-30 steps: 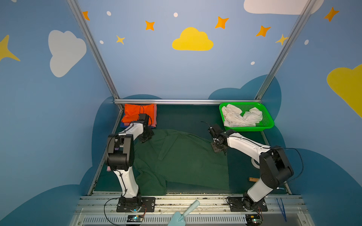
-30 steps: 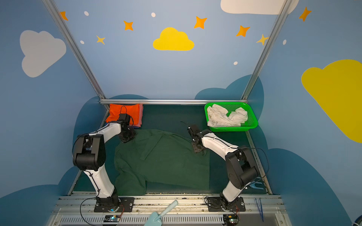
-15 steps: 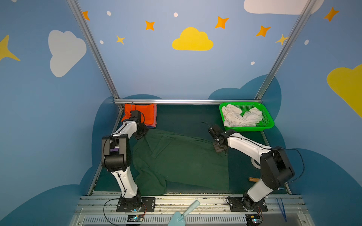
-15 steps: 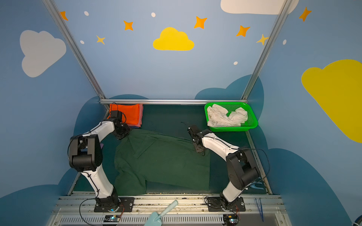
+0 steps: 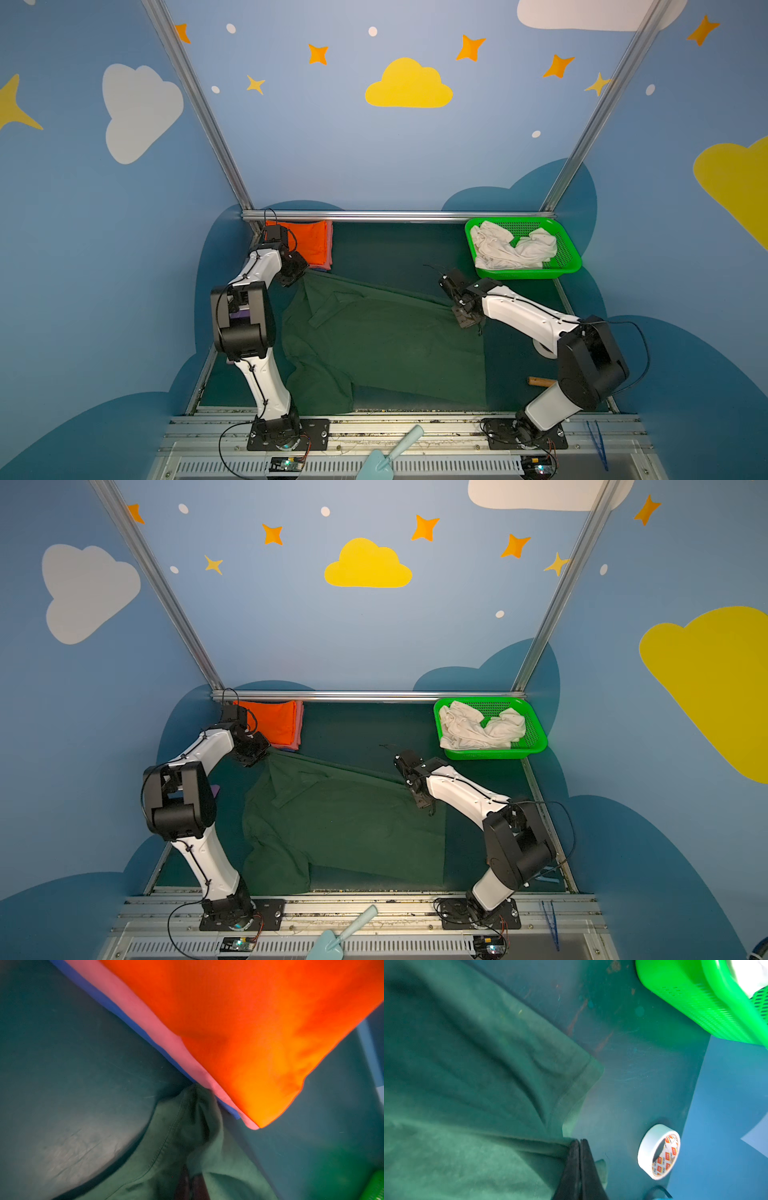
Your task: Fold and stack the t-shirts
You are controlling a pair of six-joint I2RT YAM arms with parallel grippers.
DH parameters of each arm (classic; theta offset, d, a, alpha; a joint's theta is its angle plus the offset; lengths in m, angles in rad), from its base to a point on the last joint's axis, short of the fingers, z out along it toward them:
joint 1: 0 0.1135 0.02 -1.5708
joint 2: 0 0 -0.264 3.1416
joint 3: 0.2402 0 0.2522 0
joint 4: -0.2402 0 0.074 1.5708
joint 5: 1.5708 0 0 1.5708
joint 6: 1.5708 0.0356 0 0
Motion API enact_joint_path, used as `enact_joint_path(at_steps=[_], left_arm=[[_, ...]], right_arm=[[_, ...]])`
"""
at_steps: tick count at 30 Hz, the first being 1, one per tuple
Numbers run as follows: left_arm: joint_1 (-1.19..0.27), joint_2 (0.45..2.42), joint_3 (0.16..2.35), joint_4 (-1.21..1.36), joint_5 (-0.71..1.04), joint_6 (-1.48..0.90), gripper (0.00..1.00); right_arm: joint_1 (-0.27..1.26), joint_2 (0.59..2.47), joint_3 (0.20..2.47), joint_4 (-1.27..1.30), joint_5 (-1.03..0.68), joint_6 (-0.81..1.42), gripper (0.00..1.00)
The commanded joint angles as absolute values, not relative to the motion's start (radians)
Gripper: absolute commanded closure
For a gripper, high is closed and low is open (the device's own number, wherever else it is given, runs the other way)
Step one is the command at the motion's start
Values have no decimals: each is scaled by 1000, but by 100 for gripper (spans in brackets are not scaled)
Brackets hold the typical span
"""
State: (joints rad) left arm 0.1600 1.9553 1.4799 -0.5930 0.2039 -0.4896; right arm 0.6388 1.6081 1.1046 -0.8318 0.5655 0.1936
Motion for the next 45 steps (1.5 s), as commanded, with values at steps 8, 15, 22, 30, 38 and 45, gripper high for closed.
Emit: enact_joint_path(at_steps=[8,15,22,30,38,45], left_arm=[[175,1997,1539,-654,172,-452,94],[174,2011,1566,-664,187,-445,76],[148,1937,1560,-688,139,-437,42],[-6,1775,1480,-783,8,-426,51],[-158,1760,1309,-822,3,-495,69],[-208,1811,1284,-769,2,-539,57]], right_arm=[[761,1729,1145,-1061,699,319,80],[809,1768,1175,-1114,700,384,71],[780,1684,1198,-952,514,316,65],[596,1722,1267,-774,141,290,61],[507,1799,1367,-745,15,269,63],[476,1819,1399,-719,-34,269,63]])
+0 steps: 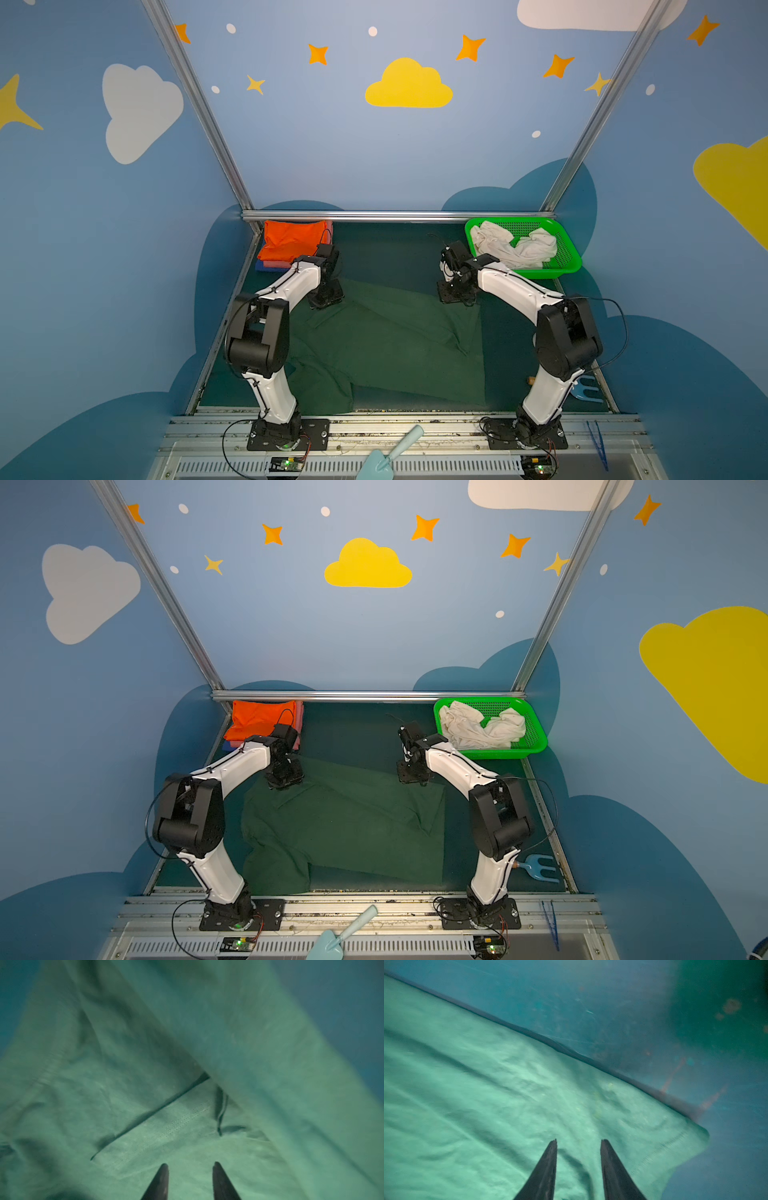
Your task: Fold and stack the t-shirts
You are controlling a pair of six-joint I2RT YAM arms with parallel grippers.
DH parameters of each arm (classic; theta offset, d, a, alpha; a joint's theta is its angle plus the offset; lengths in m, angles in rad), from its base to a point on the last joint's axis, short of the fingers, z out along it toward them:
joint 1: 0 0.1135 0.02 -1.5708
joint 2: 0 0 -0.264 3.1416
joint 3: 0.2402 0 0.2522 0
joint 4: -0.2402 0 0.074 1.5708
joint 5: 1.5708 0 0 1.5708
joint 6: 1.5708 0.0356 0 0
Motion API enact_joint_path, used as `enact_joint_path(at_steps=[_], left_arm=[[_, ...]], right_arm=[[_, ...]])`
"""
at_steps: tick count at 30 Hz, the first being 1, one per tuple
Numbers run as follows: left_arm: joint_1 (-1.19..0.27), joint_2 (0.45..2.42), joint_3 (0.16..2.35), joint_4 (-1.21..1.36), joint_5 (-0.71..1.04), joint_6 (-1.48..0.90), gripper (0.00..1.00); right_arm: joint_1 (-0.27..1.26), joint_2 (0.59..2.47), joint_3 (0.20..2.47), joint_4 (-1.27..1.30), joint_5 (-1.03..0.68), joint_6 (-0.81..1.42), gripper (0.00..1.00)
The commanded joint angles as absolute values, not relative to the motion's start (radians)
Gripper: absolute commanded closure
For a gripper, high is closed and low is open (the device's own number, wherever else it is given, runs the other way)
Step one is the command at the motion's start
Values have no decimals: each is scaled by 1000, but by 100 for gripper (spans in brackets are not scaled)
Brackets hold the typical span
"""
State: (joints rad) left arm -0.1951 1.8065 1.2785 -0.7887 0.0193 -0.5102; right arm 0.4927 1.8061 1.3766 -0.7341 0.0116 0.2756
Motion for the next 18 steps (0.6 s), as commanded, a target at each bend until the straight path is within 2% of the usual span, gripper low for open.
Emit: enact_joint_path(at_steps=[1,18], left_arm=[[-211,1816,1287,-759,2,-546,56],[-234,1948,1357,-724,-15,-590,67]], right_arm=[[472,1818,1396,-715,-40,269,63],[421,1798,1334,-675,-93,283,64]])
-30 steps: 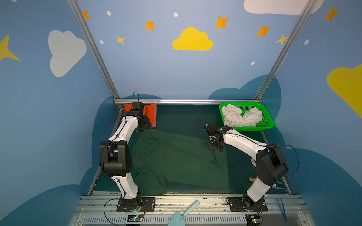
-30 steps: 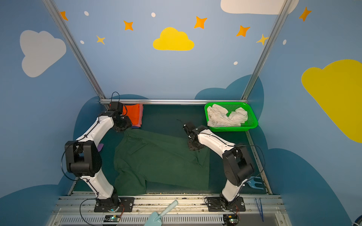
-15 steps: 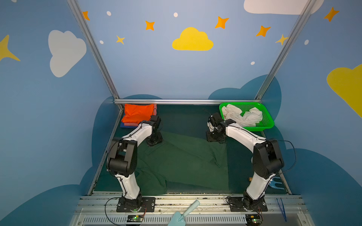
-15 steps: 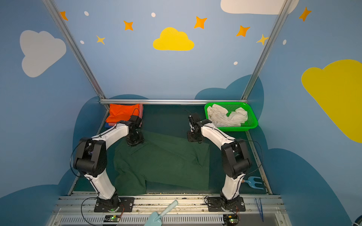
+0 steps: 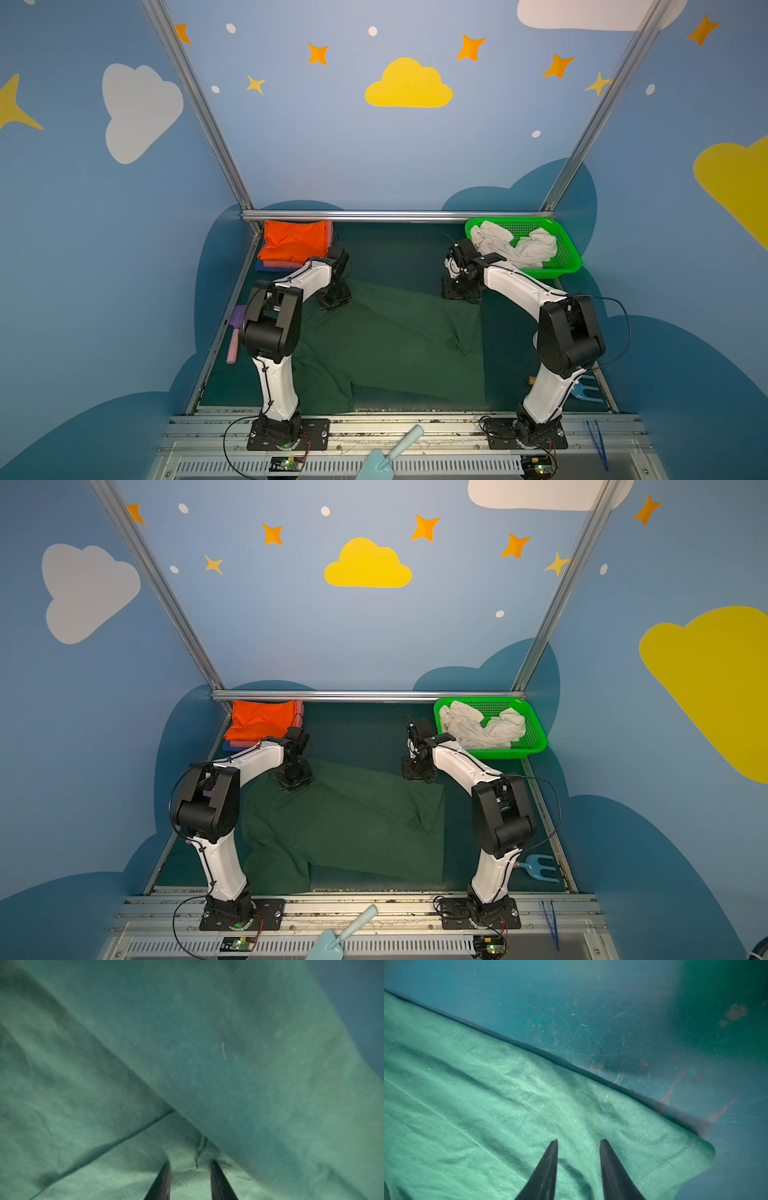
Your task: Fold and stack the t-shirts
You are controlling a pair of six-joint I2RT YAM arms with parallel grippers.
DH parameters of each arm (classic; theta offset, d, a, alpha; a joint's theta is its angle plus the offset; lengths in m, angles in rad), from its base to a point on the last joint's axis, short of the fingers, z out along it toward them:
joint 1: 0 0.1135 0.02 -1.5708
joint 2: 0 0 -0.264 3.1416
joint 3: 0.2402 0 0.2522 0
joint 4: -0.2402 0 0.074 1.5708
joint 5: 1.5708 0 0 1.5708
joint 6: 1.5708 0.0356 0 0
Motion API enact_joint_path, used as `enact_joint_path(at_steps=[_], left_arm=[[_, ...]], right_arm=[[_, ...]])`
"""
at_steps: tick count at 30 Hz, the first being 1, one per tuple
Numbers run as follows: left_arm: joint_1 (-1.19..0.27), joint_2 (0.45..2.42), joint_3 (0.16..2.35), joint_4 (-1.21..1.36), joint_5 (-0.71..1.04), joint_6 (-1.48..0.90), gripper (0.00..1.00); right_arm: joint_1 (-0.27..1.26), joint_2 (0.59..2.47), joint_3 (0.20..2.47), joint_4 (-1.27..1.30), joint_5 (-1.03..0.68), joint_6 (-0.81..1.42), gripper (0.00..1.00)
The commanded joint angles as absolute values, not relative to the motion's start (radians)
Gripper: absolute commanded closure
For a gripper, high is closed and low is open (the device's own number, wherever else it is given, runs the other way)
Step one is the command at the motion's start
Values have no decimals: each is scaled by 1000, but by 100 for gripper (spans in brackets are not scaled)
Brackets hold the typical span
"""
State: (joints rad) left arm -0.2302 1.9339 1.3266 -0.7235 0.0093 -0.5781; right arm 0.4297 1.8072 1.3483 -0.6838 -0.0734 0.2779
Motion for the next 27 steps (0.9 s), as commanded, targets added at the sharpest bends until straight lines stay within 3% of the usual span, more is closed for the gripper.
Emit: enact_joint_path(at_steps=[1,12,19,22,27], left_arm=[[-235,1951,1362,-724,-15,-590,67],[-239,1993,1391,-741,-22,-584,75],[-242,1982,1387,-745,-27,-586,86],[-244,1967,1388,-753,-33,-585,95],[-248,1931,1382,-765,-40,-584,95]], right_arm=[[422,1799,1331,-672,-95,285,64],[414,1802,1315,-663,-104,291,65],[411,1798,1308,-658,-108,296,65],[410,1799,1305,-656,-110,298,65],[410,1802,1300,-652,-117,301,65]])
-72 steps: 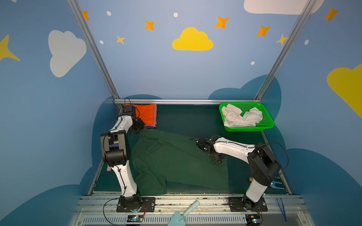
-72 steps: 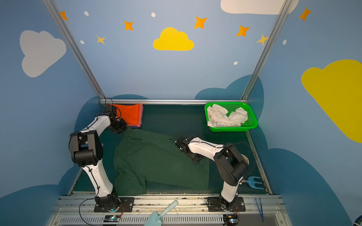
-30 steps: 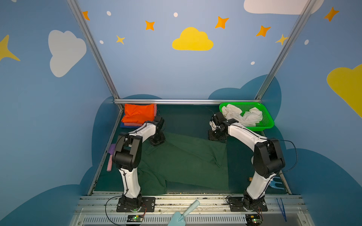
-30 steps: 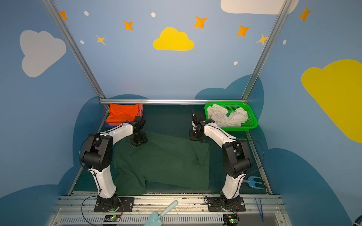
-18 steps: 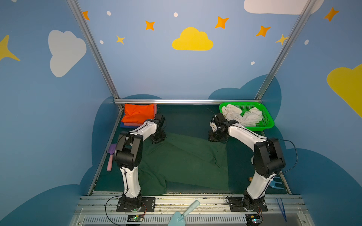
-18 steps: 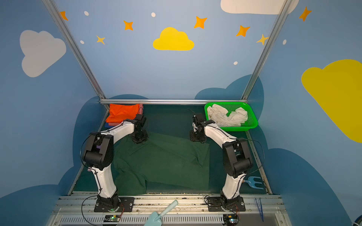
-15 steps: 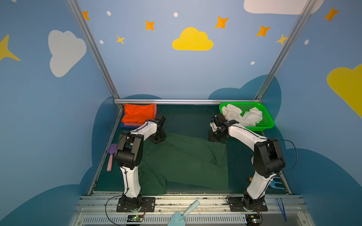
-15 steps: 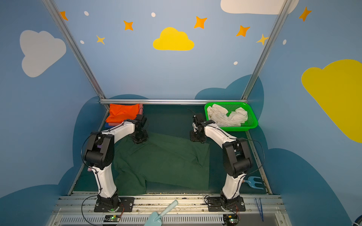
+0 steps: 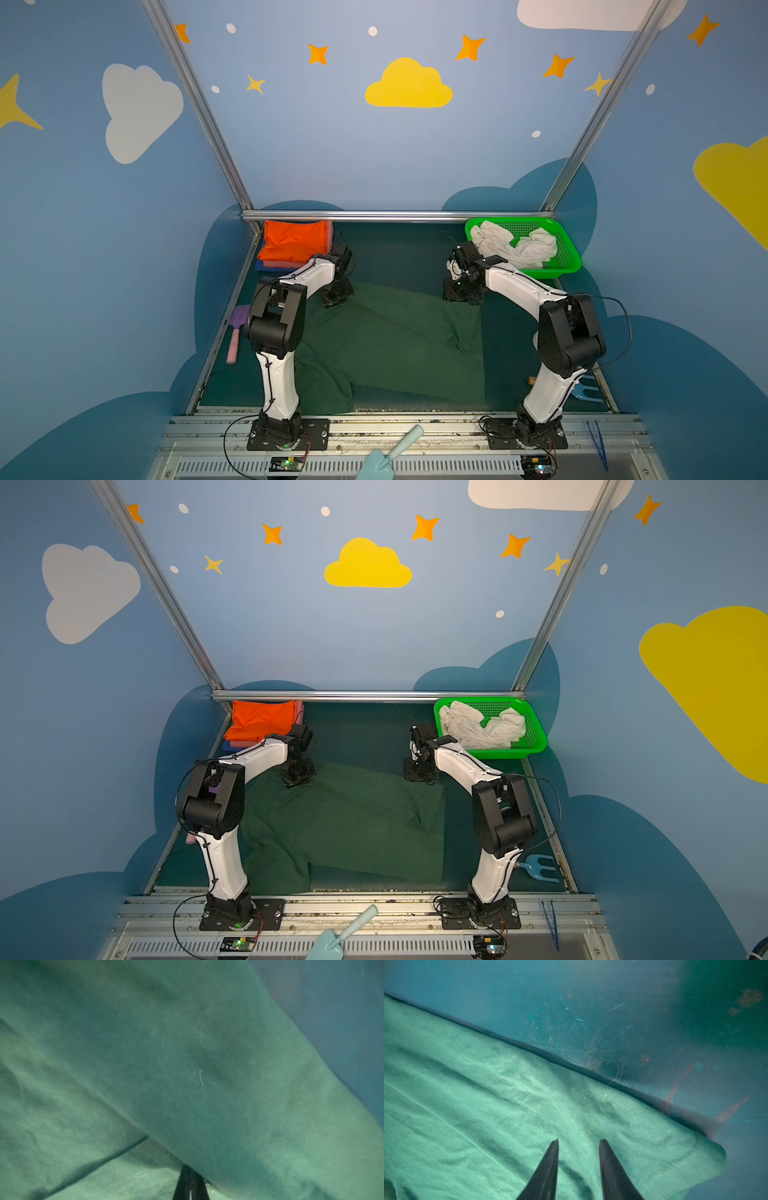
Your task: Fold and stack the t-shirts
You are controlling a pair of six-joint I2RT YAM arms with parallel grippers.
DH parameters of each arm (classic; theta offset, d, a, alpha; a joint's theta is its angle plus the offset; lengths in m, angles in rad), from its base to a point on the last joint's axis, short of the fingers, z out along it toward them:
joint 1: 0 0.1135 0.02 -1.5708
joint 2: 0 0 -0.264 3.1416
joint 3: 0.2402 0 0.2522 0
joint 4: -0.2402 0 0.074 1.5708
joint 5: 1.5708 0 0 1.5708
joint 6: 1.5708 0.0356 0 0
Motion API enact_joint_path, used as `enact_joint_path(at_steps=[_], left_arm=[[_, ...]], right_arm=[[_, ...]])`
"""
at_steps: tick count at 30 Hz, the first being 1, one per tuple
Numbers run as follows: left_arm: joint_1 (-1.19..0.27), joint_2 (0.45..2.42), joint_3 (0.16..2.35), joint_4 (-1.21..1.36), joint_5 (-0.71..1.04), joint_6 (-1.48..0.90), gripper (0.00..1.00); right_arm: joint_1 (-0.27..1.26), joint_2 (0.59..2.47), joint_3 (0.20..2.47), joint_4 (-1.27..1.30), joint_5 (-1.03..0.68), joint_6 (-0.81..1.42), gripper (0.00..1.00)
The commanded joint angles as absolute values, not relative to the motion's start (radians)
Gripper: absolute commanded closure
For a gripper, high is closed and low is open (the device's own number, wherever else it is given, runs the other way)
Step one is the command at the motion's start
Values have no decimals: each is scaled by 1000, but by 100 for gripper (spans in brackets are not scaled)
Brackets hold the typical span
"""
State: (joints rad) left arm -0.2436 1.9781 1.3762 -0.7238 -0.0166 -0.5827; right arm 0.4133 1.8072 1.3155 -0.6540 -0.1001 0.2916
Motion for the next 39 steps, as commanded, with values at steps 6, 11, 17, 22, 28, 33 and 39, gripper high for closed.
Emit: enact_joint_path(at_steps=[6,11,17,22,28,33,39], left_arm=[[-268,1864,1378,-811,-40,-578,95],[-298,1813,1354,-865,-30,-582,95],[-349,1774,1293,-910,-18,-606,95],[-393,1743,1250,-932,-14,-633,95],[-448,1722,1222,-941,3,-668,95],[-491,1735,1197,-936,25,-701,95],[-530,1741,1151,-910,53,-758,95]], right_arm=[[409,1800,1292,-644,-126,304,66],[409,1798,1281,-635,-133,306,66],[409,1790,1263,-623,-145,309,67],[409,1780,1247,-618,-153,310,67],[409,1770,1231,-614,-155,309,67],[409,1772,1223,-613,-156,305,67],[409,1770,1212,-612,-153,304,67]])
